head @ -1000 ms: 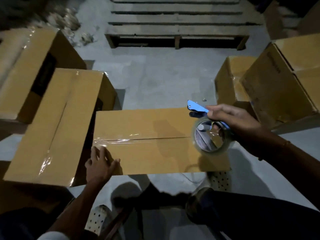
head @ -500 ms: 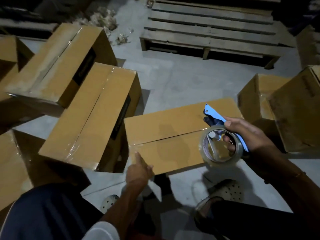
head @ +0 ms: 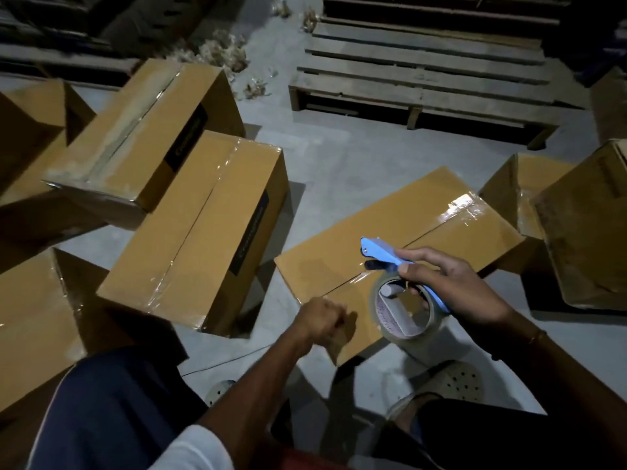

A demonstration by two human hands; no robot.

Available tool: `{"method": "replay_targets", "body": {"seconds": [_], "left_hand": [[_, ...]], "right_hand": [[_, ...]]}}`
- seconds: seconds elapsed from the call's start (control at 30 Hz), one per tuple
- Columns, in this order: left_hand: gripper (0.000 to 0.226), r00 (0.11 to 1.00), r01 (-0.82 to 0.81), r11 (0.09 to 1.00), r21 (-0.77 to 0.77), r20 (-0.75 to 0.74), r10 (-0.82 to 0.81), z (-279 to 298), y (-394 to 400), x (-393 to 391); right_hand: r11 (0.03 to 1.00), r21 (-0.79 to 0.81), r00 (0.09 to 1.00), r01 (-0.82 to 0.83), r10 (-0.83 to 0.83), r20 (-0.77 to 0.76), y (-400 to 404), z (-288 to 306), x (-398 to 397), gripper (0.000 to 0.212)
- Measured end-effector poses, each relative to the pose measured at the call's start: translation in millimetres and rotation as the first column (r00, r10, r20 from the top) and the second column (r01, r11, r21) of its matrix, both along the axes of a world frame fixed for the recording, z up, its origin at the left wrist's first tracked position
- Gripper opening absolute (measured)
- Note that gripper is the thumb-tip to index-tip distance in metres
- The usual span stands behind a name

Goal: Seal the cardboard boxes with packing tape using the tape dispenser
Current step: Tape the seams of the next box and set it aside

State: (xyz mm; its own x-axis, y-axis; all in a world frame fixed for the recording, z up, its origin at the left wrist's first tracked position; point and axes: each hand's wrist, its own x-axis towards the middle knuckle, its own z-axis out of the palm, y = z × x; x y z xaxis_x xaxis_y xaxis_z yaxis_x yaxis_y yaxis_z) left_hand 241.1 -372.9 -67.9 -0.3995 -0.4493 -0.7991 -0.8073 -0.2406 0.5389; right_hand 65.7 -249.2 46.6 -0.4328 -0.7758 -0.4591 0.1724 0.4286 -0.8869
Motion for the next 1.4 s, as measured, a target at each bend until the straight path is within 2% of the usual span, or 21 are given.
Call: {"method": "replay_targets", "body": {"seconds": [0.03,0.07,0.13,0.2,0.37,0.5,0.6,0.67,0.7,0.77,0.8,0.87,0.93,1.03,1.1,1.23,1.4], "left_hand": [[0.046,0.979,-0.162,0.974,0.16,-0.096,0.179,13,-5,-3],[0.054,0.94,-0.246,0.917,0.314,-0.154,0.305,24,-11,-5],[0.067,0.891,-0.256,0.819,0.514,-0.204,0.406,42,-21,-5],[0.065,0.86,-0.255,0.764,0.593,-0.222,0.459,50,-27,-2],[0.041,0.79,-0.313,0.716,0.625,-0.247,0.561,53,-41,4],[0.019,0.78,-0.328,0.746,0.58,-0.28,0.56,47,-49,10],[0.015,0.79,-0.295,0.773,0.562,-0.312,0.528,42,-55,14],[0.016,0.808,-0.291,0.823,0.487,-0.335,0.484,40,-57,15],[0.019,0.832,-0.281,0.875,0.395,-0.355,0.427,38,-58,15],[0.024,0.897,-0.215,0.97,0.115,-0.369,0.243,38,-61,11],[0.024,0.926,-0.163,0.986,-0.043,-0.351,0.138,35,-67,9],[0.019,0.969,-0.082,0.935,-0.346,-0.248,-0.006,28,-94,10],[0.012,0.993,-0.021,0.843,-0.538,-0.106,-0.043,22,-134,21],[0.013,0.981,0.17,0.809,-0.563,0.022,-0.191,5,-178,41],[0.019,0.95,0.289,0.791,-0.538,0.06,-0.307,-15,-184,39],[0.014,0.935,0.325,0.766,-0.555,0.067,-0.348,-52,-181,22],[0.018,0.892,0.435,0.672,-0.598,0.184,-0.414,-73,-178,24]], "right_hand": [[0.999,-0.008,0.999,-0.036,0.036,-0.024,-3,0,4,0.025],[0.997,-0.016,0.996,-0.071,0.07,-0.058,-5,-1,7,0.026],[0.992,-0.025,0.986,-0.124,0.12,-0.117,-8,-3,14,0.028],[0.987,-0.029,0.975,-0.159,0.153,-0.163,-10,-5,20,0.03],[0.97,0.005,0.937,-0.244,0.237,-0.257,-9,-16,29,0.034],[0.962,0.032,0.902,-0.273,0.267,-0.338,-9,-22,36,0.038],[0.952,0.074,0.869,-0.296,0.3,-0.392,-10,-22,40,0.045],[0.948,0.109,0.846,-0.3,0.318,-0.429,-11,-25,44,0.045],[0.946,0.134,0.826,-0.296,0.323,-0.461,-12,-25,48,0.044],[0.939,0.193,0.768,-0.286,0.345,-0.54,-14,-23,59,0.041],[0.937,0.213,0.748,-0.278,0.35,-0.563,-15,-22,65,0.041],[0.916,0.278,0.692,-0.289,0.401,-0.601,-13,-17,75,0.046],[0.847,0.39,0.61,-0.361,0.53,-0.589,1,-15,79,0.053],[0.75,0.485,0.631,-0.45,0.651,-0.422,30,-26,82,0.055],[0.721,0.52,0.626,-0.458,0.677,-0.387,37,-44,85,0.061],[0.674,0.581,0.647,-0.456,0.699,-0.303,30,-81,93,0.058],[0.669,0.592,0.673,-0.449,0.689,-0.268,25,-105,112,0.059]]}}
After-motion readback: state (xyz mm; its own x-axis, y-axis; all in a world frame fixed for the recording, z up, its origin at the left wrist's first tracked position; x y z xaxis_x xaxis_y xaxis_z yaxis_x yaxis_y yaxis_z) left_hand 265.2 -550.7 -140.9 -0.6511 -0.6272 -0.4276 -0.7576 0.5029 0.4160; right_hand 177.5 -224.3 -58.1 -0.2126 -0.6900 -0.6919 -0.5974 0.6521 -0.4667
